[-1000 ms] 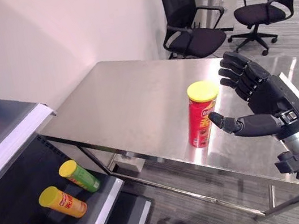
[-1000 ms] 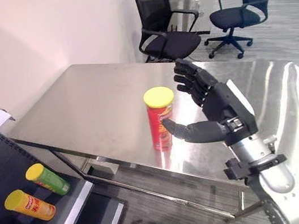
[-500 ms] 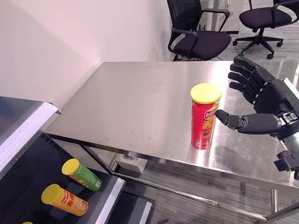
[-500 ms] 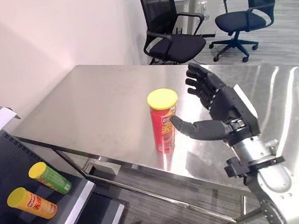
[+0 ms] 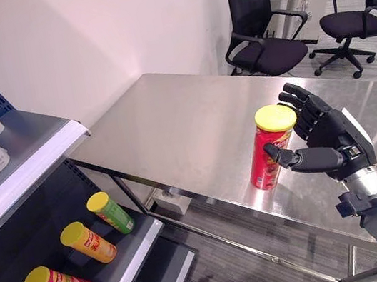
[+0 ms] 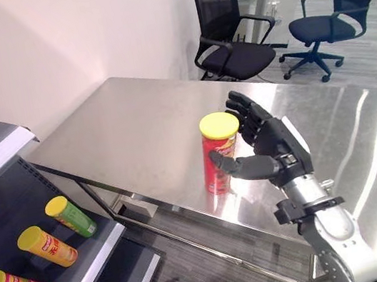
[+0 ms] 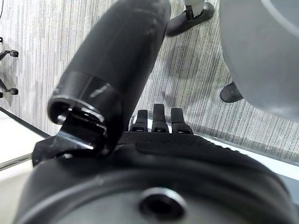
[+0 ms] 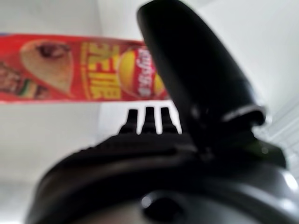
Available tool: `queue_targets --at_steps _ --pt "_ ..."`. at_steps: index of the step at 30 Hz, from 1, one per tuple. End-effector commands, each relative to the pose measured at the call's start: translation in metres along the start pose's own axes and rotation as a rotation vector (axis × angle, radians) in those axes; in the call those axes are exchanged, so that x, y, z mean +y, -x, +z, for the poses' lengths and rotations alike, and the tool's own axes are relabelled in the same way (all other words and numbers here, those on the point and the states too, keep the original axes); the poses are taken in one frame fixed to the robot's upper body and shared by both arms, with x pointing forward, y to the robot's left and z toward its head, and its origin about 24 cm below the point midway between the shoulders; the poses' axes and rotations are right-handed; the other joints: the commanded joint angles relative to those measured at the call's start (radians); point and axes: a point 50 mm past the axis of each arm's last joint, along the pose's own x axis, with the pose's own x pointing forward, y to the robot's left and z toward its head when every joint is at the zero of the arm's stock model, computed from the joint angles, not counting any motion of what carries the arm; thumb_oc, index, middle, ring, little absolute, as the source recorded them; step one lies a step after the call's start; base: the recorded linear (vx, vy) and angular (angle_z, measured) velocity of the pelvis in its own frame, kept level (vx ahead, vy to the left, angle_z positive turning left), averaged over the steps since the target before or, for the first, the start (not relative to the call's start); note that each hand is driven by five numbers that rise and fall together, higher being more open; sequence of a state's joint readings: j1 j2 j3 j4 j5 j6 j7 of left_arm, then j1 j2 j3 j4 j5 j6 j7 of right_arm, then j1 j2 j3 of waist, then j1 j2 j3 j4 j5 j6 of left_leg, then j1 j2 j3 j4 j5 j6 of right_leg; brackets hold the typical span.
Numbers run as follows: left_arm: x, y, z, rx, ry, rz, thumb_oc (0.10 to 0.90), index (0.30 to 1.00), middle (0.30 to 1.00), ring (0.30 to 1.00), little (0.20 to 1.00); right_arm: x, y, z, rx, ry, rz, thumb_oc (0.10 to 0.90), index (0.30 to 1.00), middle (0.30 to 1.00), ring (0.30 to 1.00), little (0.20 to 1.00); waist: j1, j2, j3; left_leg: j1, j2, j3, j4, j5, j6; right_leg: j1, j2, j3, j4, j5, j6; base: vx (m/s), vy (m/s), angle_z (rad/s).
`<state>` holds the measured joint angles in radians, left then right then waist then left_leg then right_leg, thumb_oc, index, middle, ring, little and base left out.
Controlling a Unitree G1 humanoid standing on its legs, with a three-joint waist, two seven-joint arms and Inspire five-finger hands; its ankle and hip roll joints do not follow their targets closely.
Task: Put the goods on the table back onto the shelves and tidy them up.
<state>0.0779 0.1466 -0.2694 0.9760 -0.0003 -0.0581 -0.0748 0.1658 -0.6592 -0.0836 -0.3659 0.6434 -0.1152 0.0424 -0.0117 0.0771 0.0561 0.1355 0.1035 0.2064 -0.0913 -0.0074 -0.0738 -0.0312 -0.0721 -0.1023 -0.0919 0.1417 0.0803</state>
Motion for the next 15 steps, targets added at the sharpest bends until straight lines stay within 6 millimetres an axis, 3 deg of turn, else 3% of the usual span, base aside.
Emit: queue_targets --at_steps 1,15 --pt "0.035 0.002 0.012 -0.042 -0.033 0.073 0.800 0.900 0.900 0.900 0.900 0.001 -0.019 0.039 -0.231 -0.001 0.035 0.800 0.900 0.900 0.900 0.900 0.038 -0.074 -0.033 0.010 0.004 0.004 0.004 -0.026 -0.008 0.072 -0.077 0.014 0.063 -0.132 0.061 0.04 -0.005 0.05" --pt "0.038 0.003 0.008 -0.031 -0.008 0.076 0.800 0.900 0.900 0.900 0.900 -0.003 -0.032 0.030 -0.186 -0.026 0.019 0.800 0.900 0.900 0.900 0.900 0.059 -0.077 -0.032 0.011 -0.003 -0.009 0.004 -0.032 -0.005 0.077 -0.087 -0.004 0.072 -0.138 0.062 0.01 -0.002 0.04"
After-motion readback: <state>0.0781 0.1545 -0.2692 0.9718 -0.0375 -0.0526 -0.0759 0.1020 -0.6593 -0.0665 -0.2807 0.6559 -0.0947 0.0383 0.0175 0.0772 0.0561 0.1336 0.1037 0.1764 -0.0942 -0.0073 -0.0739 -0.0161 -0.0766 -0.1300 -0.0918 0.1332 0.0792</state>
